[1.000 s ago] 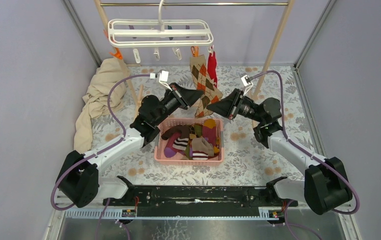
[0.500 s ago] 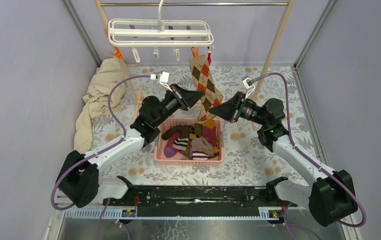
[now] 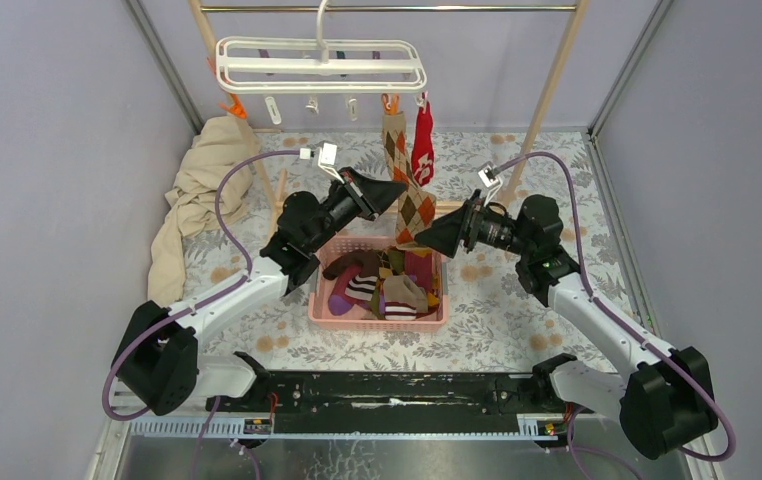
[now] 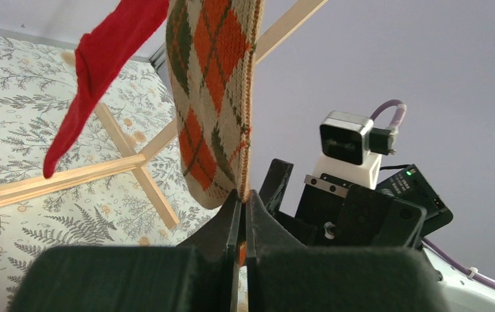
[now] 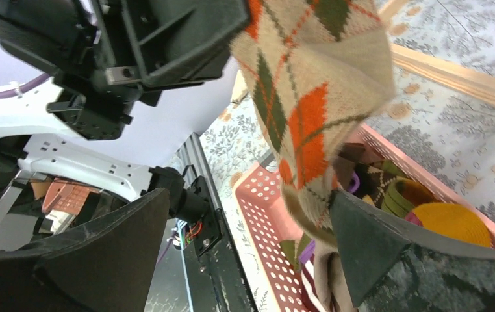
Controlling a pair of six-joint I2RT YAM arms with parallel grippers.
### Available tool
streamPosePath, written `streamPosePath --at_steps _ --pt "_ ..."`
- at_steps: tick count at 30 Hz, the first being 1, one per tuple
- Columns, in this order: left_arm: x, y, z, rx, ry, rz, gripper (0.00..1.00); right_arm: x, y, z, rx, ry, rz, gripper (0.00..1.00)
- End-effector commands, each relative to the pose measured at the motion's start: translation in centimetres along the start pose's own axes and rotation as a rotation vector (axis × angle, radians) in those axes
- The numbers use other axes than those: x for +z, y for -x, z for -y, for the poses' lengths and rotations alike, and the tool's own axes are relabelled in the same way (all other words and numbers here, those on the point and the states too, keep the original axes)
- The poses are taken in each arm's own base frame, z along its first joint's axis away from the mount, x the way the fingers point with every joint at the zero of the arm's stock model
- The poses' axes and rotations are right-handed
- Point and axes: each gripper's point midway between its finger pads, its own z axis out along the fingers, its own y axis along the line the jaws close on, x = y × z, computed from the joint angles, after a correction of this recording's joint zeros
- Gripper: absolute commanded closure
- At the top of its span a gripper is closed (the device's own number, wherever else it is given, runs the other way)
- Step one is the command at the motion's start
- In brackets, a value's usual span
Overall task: Remove the socks clipped to the hanger
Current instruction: Remove the sock from the hanger.
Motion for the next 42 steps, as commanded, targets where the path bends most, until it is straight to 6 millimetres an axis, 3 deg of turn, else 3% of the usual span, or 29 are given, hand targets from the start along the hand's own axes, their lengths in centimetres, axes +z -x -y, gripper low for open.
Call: streamPosePath --at_steps 1,5,8,21,31,34,36,39,41,42 --pt "-0.3 1.2 1.2 0.014 -0.040 0.036 0.96 -0.3 0.2 1.5 -0.023 -0.090 0.004 0.01" --pt "-0.4 1.3 2.0 -0.002 -0.066 0.028 0.96 -0.4 -0.1 3.2 0.008 -0.174 0.015 0.00" --pt "-0.6 1.2 2.4 -0.018 -0.082 0.023 0.96 -0.4 0.2 3.4 -0.003 -0.177 0.041 0.00" --pt "-0.7 1.2 3.8 -0.096 -0.148 0.017 0.96 2.3 2.9 2.5 -0.023 -0.010 0.133 0.00" --pt "-0.4 0.5 3.9 -0.155 -0.192 0.007 0.95 2.8 4.0 -0.1 -0.019 0.169 0.175 0.04" --pt "-0.3 0.2 3.5 -0.168 -0.190 0.000 0.95 2.9 4.2 -0.6 -0.023 0.194 0.172 0.14" --pt "-0.1 0.0 3.0 -0.163 -0.174 -0.004 0.94 2.9 4.1 -1.2 -0.020 0.226 0.159 0.28" --pt "0.2 -0.3 2.1 -0.140 -0.133 -0.008 0.89 2.6 3.8 -1.8 -0.014 0.255 0.145 0.57" --pt "0.4 -0.3 1.6 -0.112 -0.109 -0.010 0.81 2.5 3.6 -1.7 -0.005 0.245 0.134 0.83" --pt "0.5 -0.3 1.4 -0.101 -0.097 -0.013 0.77 2.5 3.4 -1.6 -0.003 0.238 0.131 0.89"
